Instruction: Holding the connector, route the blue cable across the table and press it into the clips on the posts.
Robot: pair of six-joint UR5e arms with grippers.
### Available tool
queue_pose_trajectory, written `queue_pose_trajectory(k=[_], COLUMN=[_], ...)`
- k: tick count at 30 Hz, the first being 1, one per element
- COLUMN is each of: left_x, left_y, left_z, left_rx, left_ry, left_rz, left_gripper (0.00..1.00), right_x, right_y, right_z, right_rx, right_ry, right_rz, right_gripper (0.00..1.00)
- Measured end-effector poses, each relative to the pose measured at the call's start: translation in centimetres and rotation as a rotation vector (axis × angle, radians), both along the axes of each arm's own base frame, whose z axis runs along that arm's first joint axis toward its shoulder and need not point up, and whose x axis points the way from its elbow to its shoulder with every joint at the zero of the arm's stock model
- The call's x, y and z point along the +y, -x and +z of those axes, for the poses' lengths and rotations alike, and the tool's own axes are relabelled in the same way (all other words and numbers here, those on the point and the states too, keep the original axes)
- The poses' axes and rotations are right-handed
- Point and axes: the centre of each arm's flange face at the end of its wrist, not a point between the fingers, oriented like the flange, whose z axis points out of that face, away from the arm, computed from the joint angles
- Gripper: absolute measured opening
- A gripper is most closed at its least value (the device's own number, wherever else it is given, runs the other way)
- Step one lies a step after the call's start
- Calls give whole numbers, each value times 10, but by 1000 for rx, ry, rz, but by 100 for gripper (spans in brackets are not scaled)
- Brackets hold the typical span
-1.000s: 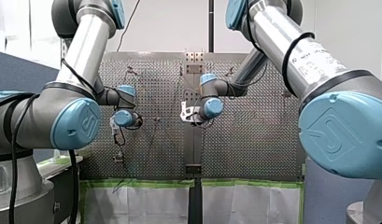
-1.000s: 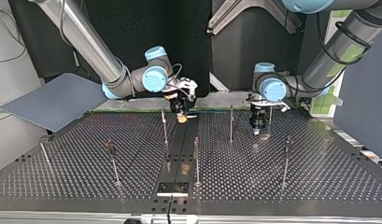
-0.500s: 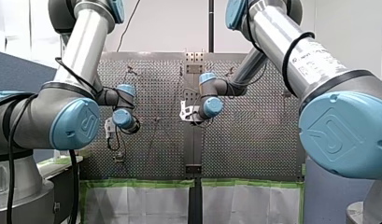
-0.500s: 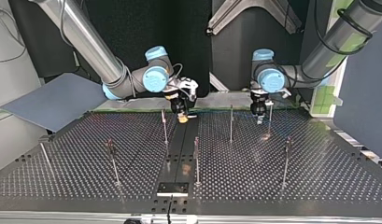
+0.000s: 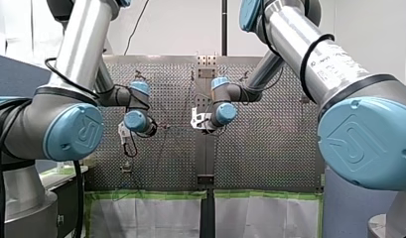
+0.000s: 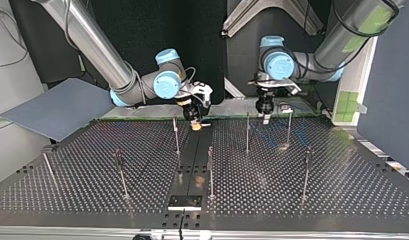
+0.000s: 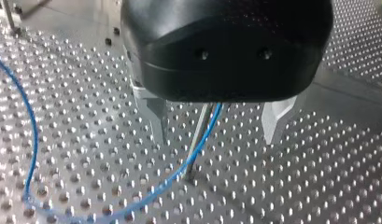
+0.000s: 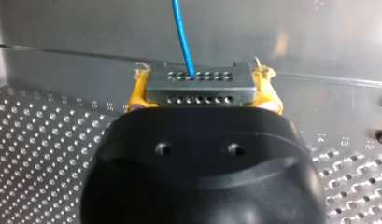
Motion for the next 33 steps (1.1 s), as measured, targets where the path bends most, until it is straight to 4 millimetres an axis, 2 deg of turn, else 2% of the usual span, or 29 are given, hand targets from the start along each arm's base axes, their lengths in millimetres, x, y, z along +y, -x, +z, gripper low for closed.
queue_pose_trajectory(k=[10, 21, 26, 33], left_x=[-32, -77, -96, -105], left_y=[26, 45, 45, 32], left_z=[7, 45, 47, 35], left_rx=[3, -120, -114, -93], left_ry=[-3, 90, 90, 50], left_rz=[-47, -130, -170, -152], left_gripper=[100, 100, 100, 100], right_x=[-1, -4, -7, -13], right_y=[1, 3, 5, 10], right_z=[0, 1, 2, 2], right_rx=[0, -2, -4, -5], right_ry=[0, -1, 0, 0], right_rz=[-2, -8, -13, -24], right_gripper=[0, 0, 0, 0])
